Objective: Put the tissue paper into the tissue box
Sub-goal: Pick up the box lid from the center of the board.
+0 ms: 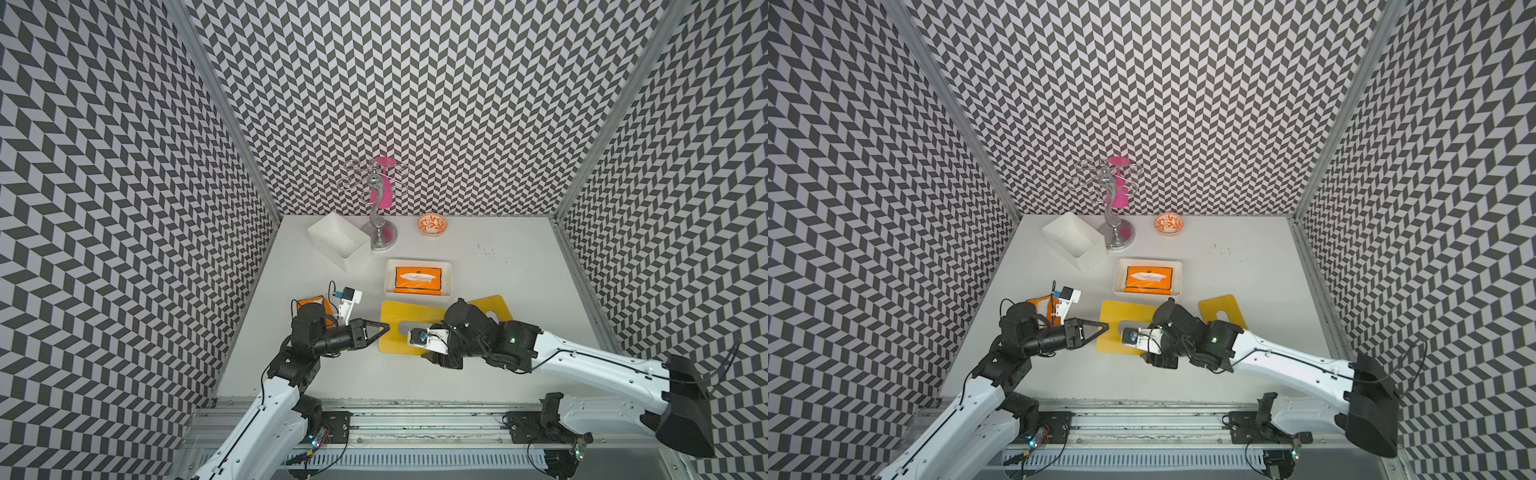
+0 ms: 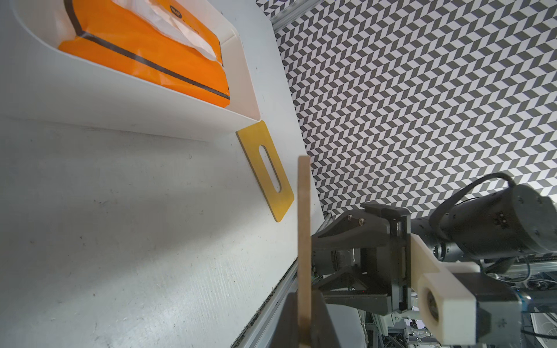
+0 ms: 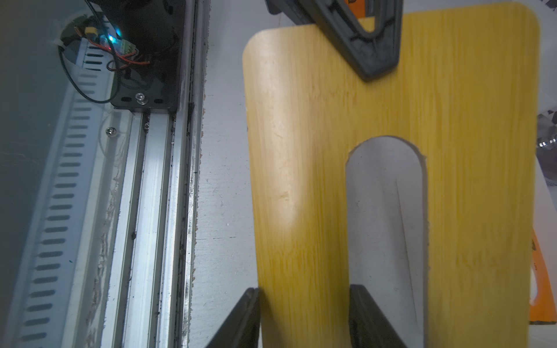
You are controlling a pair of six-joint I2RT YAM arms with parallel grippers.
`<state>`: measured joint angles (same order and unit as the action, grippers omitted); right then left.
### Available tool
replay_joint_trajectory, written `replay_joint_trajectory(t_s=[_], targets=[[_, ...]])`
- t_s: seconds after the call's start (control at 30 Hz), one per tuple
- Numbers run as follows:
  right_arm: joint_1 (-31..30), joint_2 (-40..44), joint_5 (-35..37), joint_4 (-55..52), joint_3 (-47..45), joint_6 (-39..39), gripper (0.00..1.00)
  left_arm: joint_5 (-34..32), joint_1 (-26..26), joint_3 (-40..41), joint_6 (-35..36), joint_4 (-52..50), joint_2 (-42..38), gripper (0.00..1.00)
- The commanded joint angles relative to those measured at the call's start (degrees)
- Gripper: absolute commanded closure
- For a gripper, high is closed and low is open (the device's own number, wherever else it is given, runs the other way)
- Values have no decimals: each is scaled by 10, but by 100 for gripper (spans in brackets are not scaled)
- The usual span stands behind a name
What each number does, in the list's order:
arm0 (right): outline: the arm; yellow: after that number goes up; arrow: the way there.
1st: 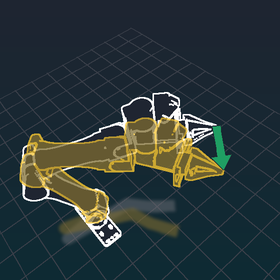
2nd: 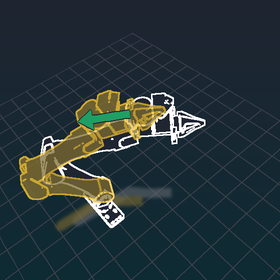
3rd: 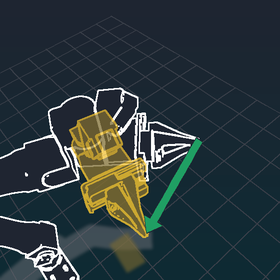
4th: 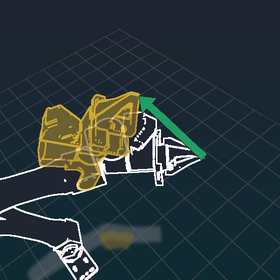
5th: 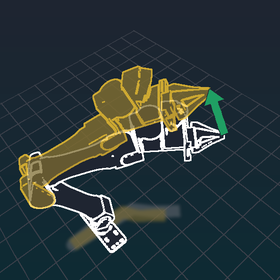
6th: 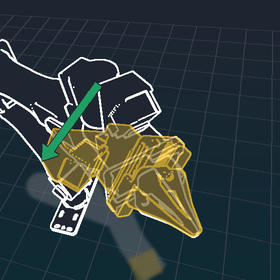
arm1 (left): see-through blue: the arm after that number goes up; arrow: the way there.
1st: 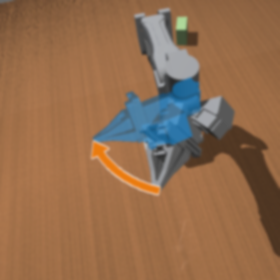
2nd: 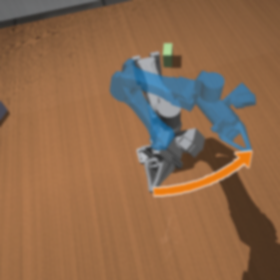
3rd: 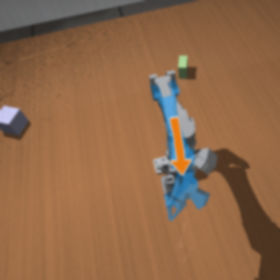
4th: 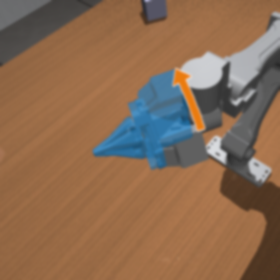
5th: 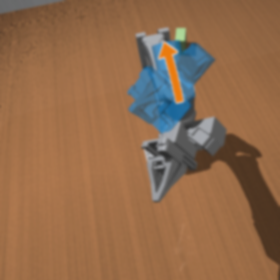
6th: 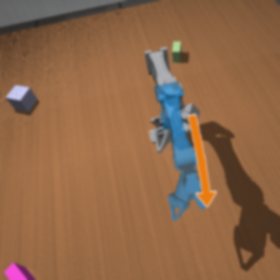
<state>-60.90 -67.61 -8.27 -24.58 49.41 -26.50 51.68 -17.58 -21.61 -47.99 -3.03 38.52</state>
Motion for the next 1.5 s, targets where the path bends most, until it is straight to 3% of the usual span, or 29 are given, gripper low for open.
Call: replay_joint_trajectory(t_s=[0.0, 0.1, 0.23, 0.3, 0.5, 0.73, 0.93, 1.03, 1.33, 1.47], targets=[[0, 67, -43, 140, -27, 68, 31, -14, 5, -38, 37, 6, 6, 100], [1, 122, -86, 237, -73, 155, 16, -17, 17, -66, 62, -8, 26, 100], [23, 179, -96, 311, -118, 265, 7, 6, 46, -96, 84, -12, 56, 100], [61, 195, -125, 337, -137, 324, 6, 18, 64, -113, 99, -21, 69, 100], [260, 196, -281, 428, -189, 479, 7, 91, 124, -135, 109, -3, 100, 100], [402, 71, -443, 551, -197, 612, 15, 164, 144, -145, 116, 16, 112, 100], [414, -16, -519, 682, -214, 690, 26, 181, 143, -137, 103, 34, 113, 100], [414, -23, -531, 720, -231, 712, 32, 187, 143, -126, 79, 64, 112, 100], [409, -20, -558, 785, -270, 760, 39, 197, 143, -99, 16, 130, 110, 100], [406, -35, -557, 873, -286, 819, 43, 201, 142, -92, 3, 141, 108, 100]])
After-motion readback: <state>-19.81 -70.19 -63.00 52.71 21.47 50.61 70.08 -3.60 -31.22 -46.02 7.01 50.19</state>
